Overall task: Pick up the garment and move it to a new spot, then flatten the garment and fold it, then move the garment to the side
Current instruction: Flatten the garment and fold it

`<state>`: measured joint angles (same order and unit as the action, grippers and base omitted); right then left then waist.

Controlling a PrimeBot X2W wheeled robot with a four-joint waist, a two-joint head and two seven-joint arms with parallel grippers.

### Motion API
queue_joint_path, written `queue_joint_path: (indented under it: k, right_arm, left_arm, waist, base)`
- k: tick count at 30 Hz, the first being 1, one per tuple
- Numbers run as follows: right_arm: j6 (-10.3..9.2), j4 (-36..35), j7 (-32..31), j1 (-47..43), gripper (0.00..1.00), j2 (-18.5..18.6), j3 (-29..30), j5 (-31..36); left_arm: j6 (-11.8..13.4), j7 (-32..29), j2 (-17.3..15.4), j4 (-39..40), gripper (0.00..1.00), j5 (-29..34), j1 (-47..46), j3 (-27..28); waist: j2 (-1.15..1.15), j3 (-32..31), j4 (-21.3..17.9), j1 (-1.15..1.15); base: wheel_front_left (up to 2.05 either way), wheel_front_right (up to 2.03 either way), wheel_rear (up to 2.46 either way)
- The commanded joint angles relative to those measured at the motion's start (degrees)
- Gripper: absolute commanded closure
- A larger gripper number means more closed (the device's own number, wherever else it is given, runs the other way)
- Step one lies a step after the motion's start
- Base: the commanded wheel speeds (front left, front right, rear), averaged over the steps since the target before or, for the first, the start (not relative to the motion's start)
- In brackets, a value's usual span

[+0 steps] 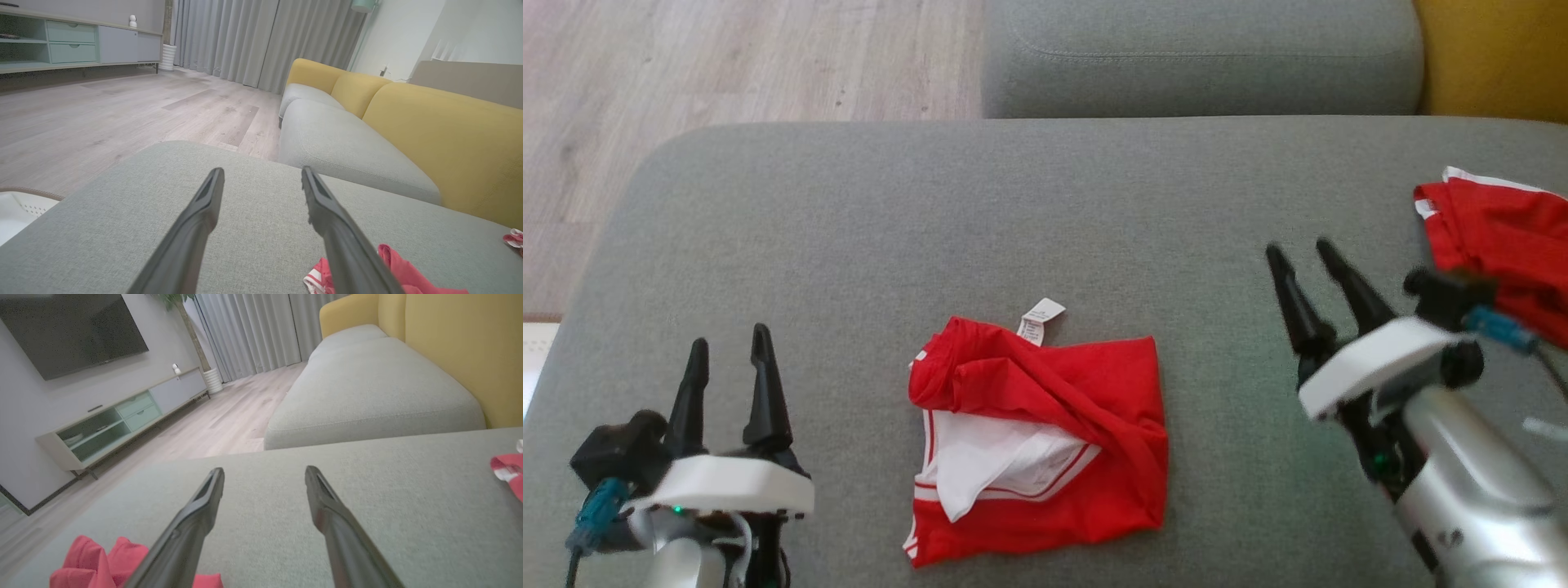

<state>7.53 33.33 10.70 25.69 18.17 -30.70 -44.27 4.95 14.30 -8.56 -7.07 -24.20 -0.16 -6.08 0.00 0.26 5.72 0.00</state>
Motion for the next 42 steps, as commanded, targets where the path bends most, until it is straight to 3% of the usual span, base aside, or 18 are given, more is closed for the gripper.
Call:
queue_joint_path:
  k: [1, 2, 3, 9, 13, 29, 34, 38, 42]
  right_arm:
    - [-0.04, -1.4, 0.8, 1.2, 0.0, -0.6, 0.1, 1.8]
    - [-0.04, -1.0, 0.1, 0.6, 0.75, -1.7, 0.4, 2.9]
    - [-0.04, -0.9, -0.4, 0.5, 1.0, -2.1, 0.3, 3.4]
    - [-0.04, 0.0, -8.0, 1.2, 1.0, -5.1, -2.1, 1.6]
    - [-0.04, 1.0, -16.7, 2.0, 1.0, -8.1, -3.9, -5.9]
    - [-0.04, 10.7, -44.3, 5.7, 1.0, -12.6, -3.0, -30.3]
    - [-0.04, 6.2, -53.2, 2.8, 1.0, -14.0, -4.6, -36.5]
    - [-0.04, 2.1, -57.5, 0.0, 1.0, -14.4, -8.3, -37.6]
    - [-0.04, -2.3, -55.3, -1.1, 1.0, -14.5, -8.8, -37.4]
  left_arm:
    - [-0.4, 0.7, -0.2, 2.2, 0.0, 0.9, -1.6, 2.7]
    - [-0.6, 0.7, 0.0, 2.2, 0.0, 1.8, -1.4, 2.7]
    - [-0.7, 0.7, 0.1, 2.1, 0.0, 2.1, -1.4, 2.7]
    - [-1.4, 0.7, 0.9, 2.3, 0.0, 3.6, -1.5, 2.3]
    - [-2.1, 0.7, 1.5, 2.4, 0.0, 4.8, -1.8, 1.4]
    - [-2.8, 0.7, 2.9, 0.7, 0.0, 6.1, -3.1, 0.8]
    - [-2.8, 0.7, 3.1, 0.7, 0.0, 6.3, -3.1, 1.2]
    - [-2.6, 0.7, 3.2, 0.3, 0.0, 6.4, -2.9, 1.6]
    - [-2.6, 0.7, 3.1, 0.2, 0.0, 6.5, -3.3, 1.7]
  waist:
    - [0.0, 0.0, -0.1, 0.0]
    - [0.0, -0.1, -0.1, 0.0]
    - [0.0, -0.1, 0.0, 0.0]
    - [0.0, 0.1, 1.9, 0.0]
    - [0.0, 0.6, 4.3, 0.0]
    - [0.0, 2.7, 11.8, 0.0]
    - [0.0, 2.9, 12.1, 0.0]
    - [0.0, 2.7, 11.2, 0.0]
    - [0.0, 2.4, 9.8, 0.0]
  base:
    - [0.0, 0.0, 0.0]
    - [0.0, 0.0, 0.0]
    - [0.0, 0.0, 0.0]
    - [0.0, 0.0, 0.0]
    - [0.0, 0.0, 0.0]
    - [0.0, 0.0, 0.0]
    - [0.0, 0.0, 0.0]
    - [0.0, 0.0, 0.0]
    - [0.0, 0.0, 0.0]
